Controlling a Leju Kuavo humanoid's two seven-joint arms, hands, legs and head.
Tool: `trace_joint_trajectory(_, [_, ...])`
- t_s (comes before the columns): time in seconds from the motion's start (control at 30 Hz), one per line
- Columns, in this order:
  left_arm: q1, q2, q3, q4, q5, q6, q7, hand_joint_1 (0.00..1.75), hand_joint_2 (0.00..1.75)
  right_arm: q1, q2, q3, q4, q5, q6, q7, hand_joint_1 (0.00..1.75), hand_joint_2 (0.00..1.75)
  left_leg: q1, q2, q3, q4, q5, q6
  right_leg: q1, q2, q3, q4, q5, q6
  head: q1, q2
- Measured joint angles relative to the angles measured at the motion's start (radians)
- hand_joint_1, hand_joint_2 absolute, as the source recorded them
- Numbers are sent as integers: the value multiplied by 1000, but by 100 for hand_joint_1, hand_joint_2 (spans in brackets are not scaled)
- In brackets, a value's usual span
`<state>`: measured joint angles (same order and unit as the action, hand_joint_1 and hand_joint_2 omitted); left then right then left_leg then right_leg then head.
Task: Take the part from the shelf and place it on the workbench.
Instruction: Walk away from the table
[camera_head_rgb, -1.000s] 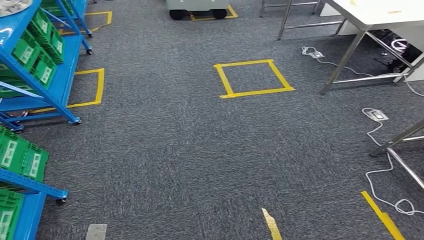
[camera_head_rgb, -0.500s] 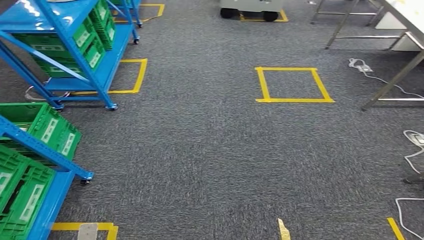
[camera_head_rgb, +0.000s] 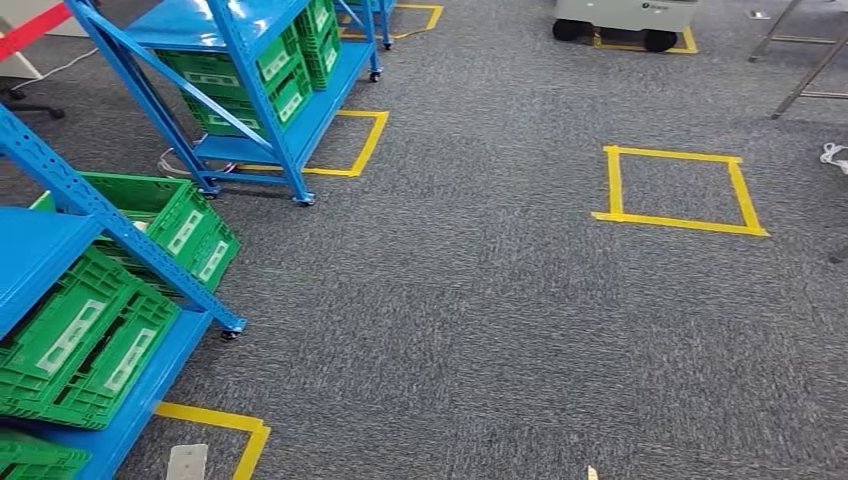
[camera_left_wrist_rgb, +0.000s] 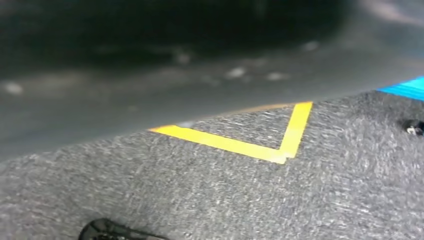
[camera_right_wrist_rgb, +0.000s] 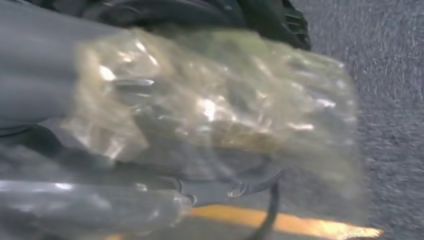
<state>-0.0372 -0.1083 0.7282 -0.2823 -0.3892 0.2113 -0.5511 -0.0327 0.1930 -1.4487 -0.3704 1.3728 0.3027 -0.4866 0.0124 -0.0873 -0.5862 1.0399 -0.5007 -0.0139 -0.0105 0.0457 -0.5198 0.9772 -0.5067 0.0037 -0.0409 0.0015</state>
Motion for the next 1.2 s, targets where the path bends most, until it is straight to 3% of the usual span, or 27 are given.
trace_joint_trajectory(0.07, [-3, -1, 0, 0, -2, 2, -1, 0, 0, 2, 0, 0, 0, 0, 0, -1, 0, 0, -3, 62, -50, 111, -63, -6, 2, -34, 5, -6, -1, -8, -4, 0])
trace_joint_trajectory(0.13, [-4, -2, 0, 0, -5, 3, -2, 0, 0, 3, 0, 0, 0, 0, 0, -1, 0, 0, -1, 77, -102, 226, -108, -11, 5, -68, 7, -5, -4, -12, -5, 0])
trace_joint_trajectory(0.17, [-3, -2, 0, 0, -6, 5, -2, 0, 0, 3, 0, 0, 0, 0, 0, -1, 0, 0, -1, 78, -107, 242, -103, -13, 6, -83, 8, -5, -6, -12, -6, 0])
trace_joint_trajectory(0.2, [-2, -2, 0, 0, -7, 7, -3, 0, 0, 2, 0, 0, 0, 0, 0, -1, 0, 0, -2, 81, -92, 217, -81, -13, 6, -96, 10, -5, -8, -11, -6, 0])
trace_joint_trajectory(0.23, [-2, -1, 0, 0, -7, 10, -4, 0, 0, 1, 0, 0, 0, 0, 0, -1, 0, 0, -2, 90, -58, 157, -45, -11, 7, -109, 14, -5, -10, -10, -6, 0])
trace_joint_trajectory(0.3, [-4, -1, -1, 0, -8, 14, -8, 0, 0, 1, 0, 0, 0, 0, -1, -1, 0, 0, -9, 140, 15, 21, 7, -2, 11, -131, 21, -3, -17, -3, -6, 0])
trace_joint_trajectory(0.37, [-8, 0, -1, 0, -9, 17, -11, 0, 0, 0, 0, 0, 0, 1, -2, -1, 0, 0, -17, 173, 42, -38, 15, 12, 18, -152, 25, 0, -24, 5, -6, 0])
trace_joint_trajectory(0.43, [-7, -1, -1, 0, -9, 19, -14, 0, 0, -2, 0, 0, 0, 1, -3, -1, 0, 0, -18, 154, 39, -42, 16, 24, 20, -172, 28, 1, -30, 13, -6, 0])
trace_joint_trajectory(0.5, [-5, -2, -2, 0, -10, 21, -16, 0, 0, -4, 0, 0, 0, 1, -3, -2, 0, 0, -13, 132, 40, -48, 21, 35, 16, -139, 18, 29, -55, 23, -2, 0])
trace_joint_trajectory(0.57, [-9, -2, -3, -1, -10, 23, -18, 0, 0, -3, 0, 0, 0, 2, -2, -3, 0, 0, -9, 108, 39, -50, 24, 43, 10, -76, -33, 141, -116, 31, 4, 0])
trace_joint_trajectory(0.6, [-11, -2, -3, -1, -10, 23, -18, 0, 0, -1, 0, 0, 0, 2, -2, -3, 0, 0, -9, 94, 37, -50, 25, 45, 8, -57, -70, 216, -147, 32, 6, 0])
trace_joint_trajectory(0.63, [-11, -2, -3, -1, -10, 24, -18, 0, 0, 2, 0, 0, 0, 3, -2, -3, 0, 0, -9, 80, 36, -50, 26, 46, 8, -50, -103, 279, -166, 33, 6, 0])
trace_joint_trajectory(0.67, [-10, -2, -3, -1, -10, 24, -18, 0, 0, 3, 0, 0, 0, 3, -2, -3, 0, 0, -9, 66, 36, -49, 26, 46, 7, -48, -124, 310, -166, 33, 7, 0])
trace_joint_trajectory(0.7, [-9, -2, -3, -1, -10, 25, -18, 0, 0, 3, 0, 0, 0, 4, -1, -3, 0, 0, -8, 53, 37, -49, 27, 46, 7, -47, -124, 299, -144, 33, 7, 0])
trace_joint_trajectory(0.73, [-8, -3, -3, -1, -10, 26, -18, 0, 0, 2, 0, 0, 0, 4, -1, -3, 0, 0, -7, 39, 39, -49, 26, 45, 5, -42, -107, 249, -106, 32, 7, 0])
trace_joint_trajectory(0.8, [-9, -3, -3, -1, -10, 27, -19, 0, 0, 1, 0, 0, 0, 4, -1, -3, 0, 0, -7, 12, 41, -47, 25, 37, -2, -3, -47, 106, -33, 32, 7, 0])
trace_joint_trajectory(0.87, [-11, -3, -4, -1, -10, 29, -19, 0, 0, 1, 0, 0, 1, 5, -1, -4, 0, 0, -7, -11, 34, -43, 26, 23, -7, 33, -11, 30, -14, 29, 7, 0])
trace_joint_trajectory(0.9, [-11, -2, -4, -1, -10, 30, -20, 0, 0, 1, 0, 0, 1, 6, -1, -4, 0, 0, -7, -22, 30, -42, 29, 16, -6, 35, -7, 25, -17, 25, 7, 0])
trace_joint_trajectory(0.97, [-6, -1, -4, -1, -10, 32, -22, 0, 0, 0, 0, 0, 1, 8, -1, -4, 0, 0, -4, -33, 22, -40, 31, 5, -5, 15, -5, 23, -14, 13, 7, 0])
trace_joint_trajectory(1.03, [-5, 0, -4, -1, -12, 33, -25, 0, 0, 0, 0, 0, 0, 9, -1, -5, 0, 0, -6, 7, 0, 5, -2, -4, -5, -11, -4, 19, -12, 0, 1, 0])
trace_joint_trajectory(1.1, [-8, -2, -5, -1, -13, 33, -28, 0, 0, 2, 0, 0, 0, 10, -2, -6, 0, 0, -7, 62, -53, 125, -68, -10, 0, -42, -3, 18, -14, -10, -6, 0])
trace_joint_trajectory(1.17, [-9, -2, -6, -1, -14, 33, -30, 0, 0, 3, 0, 0, 0, 11, -3, -7, 0, 0, -6, 77, -96, 228, -105, -10, 7, -73, -2, 18, -17, -15, -6, 0])
trace_joint_trajectory(1.2, [-7, -2, -6, -1, -15, 33, -31, 0, 0, 3, 0, 0, 0, 11, -3, -8, 0, 0, -7, 78, -95, 233, -97, -8, 10, -86, -1, 18, -18, -17, -6, 0])
